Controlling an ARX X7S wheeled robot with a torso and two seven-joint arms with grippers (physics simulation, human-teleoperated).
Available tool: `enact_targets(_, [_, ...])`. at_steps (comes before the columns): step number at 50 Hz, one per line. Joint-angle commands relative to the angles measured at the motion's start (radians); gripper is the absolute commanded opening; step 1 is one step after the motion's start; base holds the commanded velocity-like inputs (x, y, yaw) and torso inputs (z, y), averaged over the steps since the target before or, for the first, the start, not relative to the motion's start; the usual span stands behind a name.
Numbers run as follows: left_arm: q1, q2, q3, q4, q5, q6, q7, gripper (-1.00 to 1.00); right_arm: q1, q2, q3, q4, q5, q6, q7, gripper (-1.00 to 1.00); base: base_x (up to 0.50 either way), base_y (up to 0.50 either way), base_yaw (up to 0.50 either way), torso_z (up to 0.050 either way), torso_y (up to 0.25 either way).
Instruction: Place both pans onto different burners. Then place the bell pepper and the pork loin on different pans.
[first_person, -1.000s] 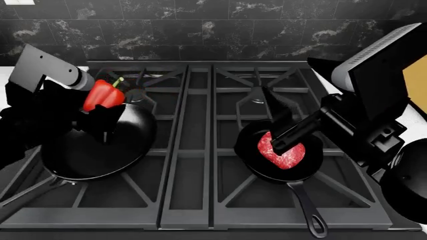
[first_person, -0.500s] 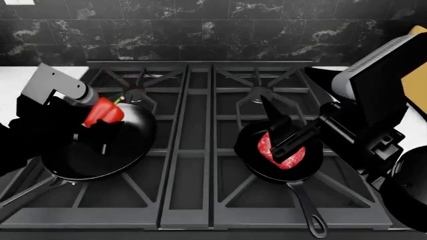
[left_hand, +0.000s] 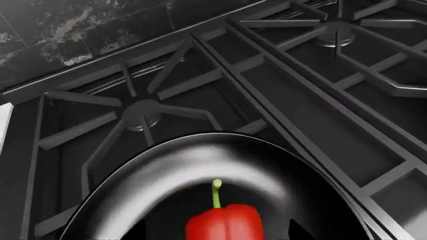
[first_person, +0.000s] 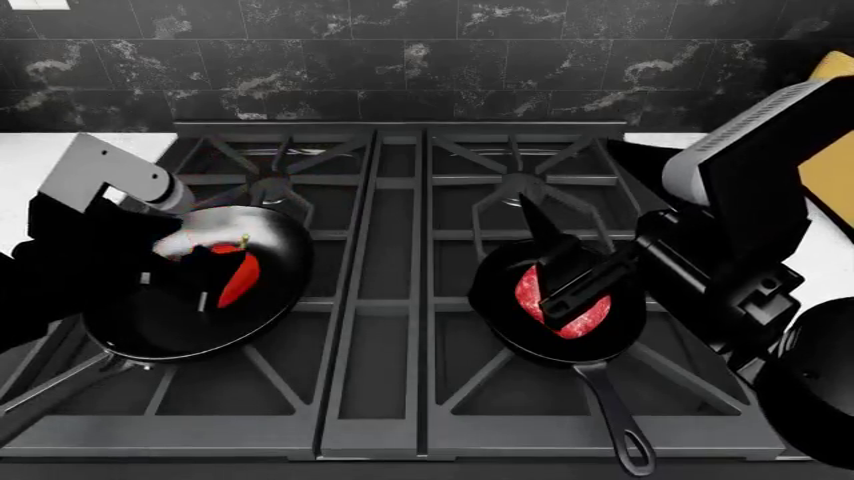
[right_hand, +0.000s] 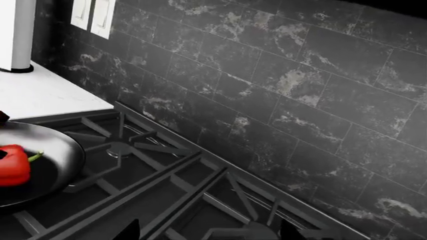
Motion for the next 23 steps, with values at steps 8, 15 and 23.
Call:
enact_targets(8, [0.001,-0.012,-0.022,0.006,-0.033,-0.004,-0.025,1.0,-0.002,-0.004,-0.003,0.003,-0.005,-0.001,-0.005,1.0,0.0,0.0,0.0,0.0,0.0])
enact_targets(15, [0.028,-0.031,-0.062,0.028,-0.076,0.027,-0.041,1.0,0.007,-0.007,-0.005,0.004,-0.006,0.007,-0.008,1.0,0.0,0.0,0.0,0.0,0.0])
enact_targets(23, [0.091,-0.067,-0.125,0.082,-0.141,0.096,-0.06,1.0,0.011,-0.009,-0.005,-0.002,-0.003,0.01,-0.005,1.0,0.0,0.0,0.0,0.0,0.001])
